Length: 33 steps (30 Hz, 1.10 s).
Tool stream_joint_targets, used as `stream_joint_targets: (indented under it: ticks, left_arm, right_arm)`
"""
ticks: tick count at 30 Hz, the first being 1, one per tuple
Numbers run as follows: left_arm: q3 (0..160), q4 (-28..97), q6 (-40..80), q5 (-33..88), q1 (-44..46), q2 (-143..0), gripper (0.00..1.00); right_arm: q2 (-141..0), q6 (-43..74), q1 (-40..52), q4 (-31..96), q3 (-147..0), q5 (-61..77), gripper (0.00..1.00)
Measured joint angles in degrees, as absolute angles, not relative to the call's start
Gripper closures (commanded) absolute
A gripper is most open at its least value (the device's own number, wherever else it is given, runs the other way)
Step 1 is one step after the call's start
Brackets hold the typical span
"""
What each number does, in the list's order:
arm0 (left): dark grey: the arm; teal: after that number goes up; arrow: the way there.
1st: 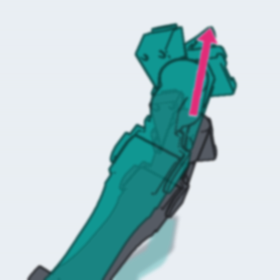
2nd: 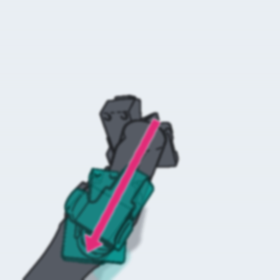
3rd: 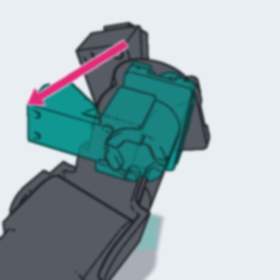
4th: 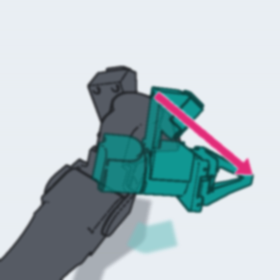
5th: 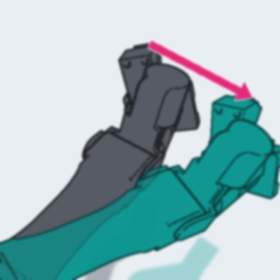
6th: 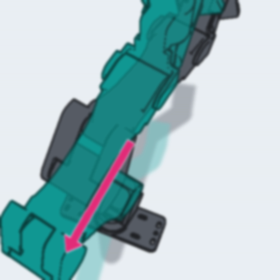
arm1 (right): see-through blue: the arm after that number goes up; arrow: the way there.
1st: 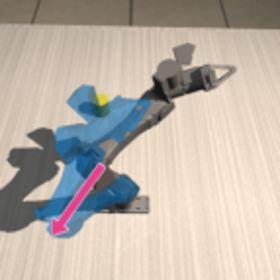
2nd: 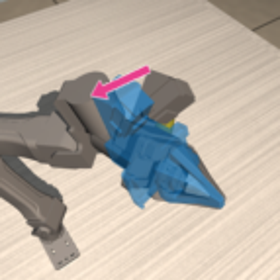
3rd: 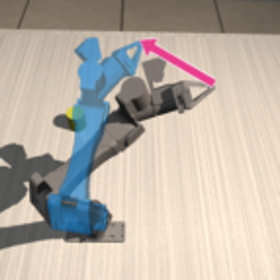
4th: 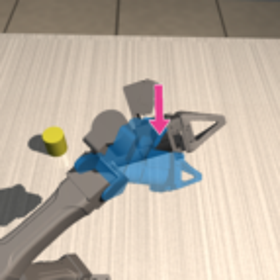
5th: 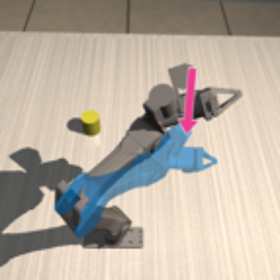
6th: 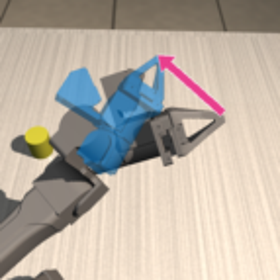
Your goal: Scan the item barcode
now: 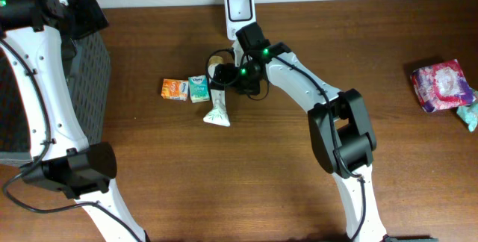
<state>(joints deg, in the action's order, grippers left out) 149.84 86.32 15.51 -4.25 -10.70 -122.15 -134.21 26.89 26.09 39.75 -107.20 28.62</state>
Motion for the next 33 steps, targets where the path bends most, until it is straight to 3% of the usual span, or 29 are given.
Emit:
stream_joint_targets:
  ticks: [2, 4, 5, 6, 8, 9, 10, 13, 16, 22, 24, 26, 28, 29, 33]
  left_arm:
    - [149.8, 86.3, 15.5, -4.3, -10.7, -122.1, 0.01]
    - [149.8, 86.3, 15.5, -4.3, -10.7, -122.1, 0.01]
    - [149.8, 86.3, 15.5, -4.3, -10.7, -122.1, 0.01]
    - [149.8, 86.3, 15.5, -4.3, -10.7, -122.1, 0.01]
    - [149.8, 86.3, 15.5, -4.3, -10.7, -122.1, 0.01]
    - [149.8, 86.3, 15.5, -4.3, -10.7, -122.1, 0.01]
    - [149.8, 86.3, 15.5, -4.3, -10.7, -122.1, 0.01]
    - [149.8, 86.3, 15.5, -4.3, -10.7, -122.1, 0.01]
    - [149.8, 86.3, 15.5, -4.3, -10.7, -122.1, 0.01]
    - [149.8, 86.3, 15.5, -4.3, -10.7, -122.1, 0.01]
    - [149.8, 86.3, 15.5, -4.3, -10.7, -122.1, 0.01]
    - [149.8, 86.3, 15.5, -4.3, -10.7, -122.1, 0.01]
    - [149.8, 86.3, 15.5, -4.3, -10.7, -122.1, 0.01]
    - [149.8, 86.3, 15.5, -4.3, -10.7, -122.1, 0.01]
    - [149.8, 86.3, 15.5, -4.3, -10.7, -122.1, 0.01]
  right_arm:
    - [-135.4, 26.8, 26.9, 39.6, -107.3, 28.5, 0.29]
    - [-136.0, 26.8, 27.3, 39.6, -107.5, 28.6, 0.33]
    - [-136.0, 26.7, 27.5, 39.5, -107.5, 28.5, 0.41]
    - [-136.0, 26.8, 27.9, 39.3, -107.5, 28.4, 0.60]
    - [-136.3, 26.8, 30.0, 38.6, -107.5, 27.8, 0.88]
    - [-136.4, 26.7, 30.8, 38.5, -107.5, 27.7, 0.95]
    - [-136.4, 26.0, 31.2, 38.7, -107.5, 27.7, 0.96]
    - [-136.2, 24.0, 31.2, 47.1, -110.5, 22.0, 0.96]
    - [-135.6, 19.5, 30.8, 60.3, -116.6, 5.1, 0.91]
    - [-135.5, 13.8, 30.7, 64.7, -116.3, -2.3, 0.91]
    - [-135.3, 13.5, 30.7, 64.3, -113.9, -4.2, 0.60]
    - [-134.6, 13.4, 30.8, 64.4, -111.7, -9.5, 0.54]
    - [-134.6, 13.3, 30.8, 65.8, -112.2, -10.9, 0.33]
    - [-134.6, 13.2, 30.8, 67.2, -113.5, -11.0, 0.28]
    - [-134.5, 13.0, 30.8, 72.1, -123.2, -11.2, 0.29]
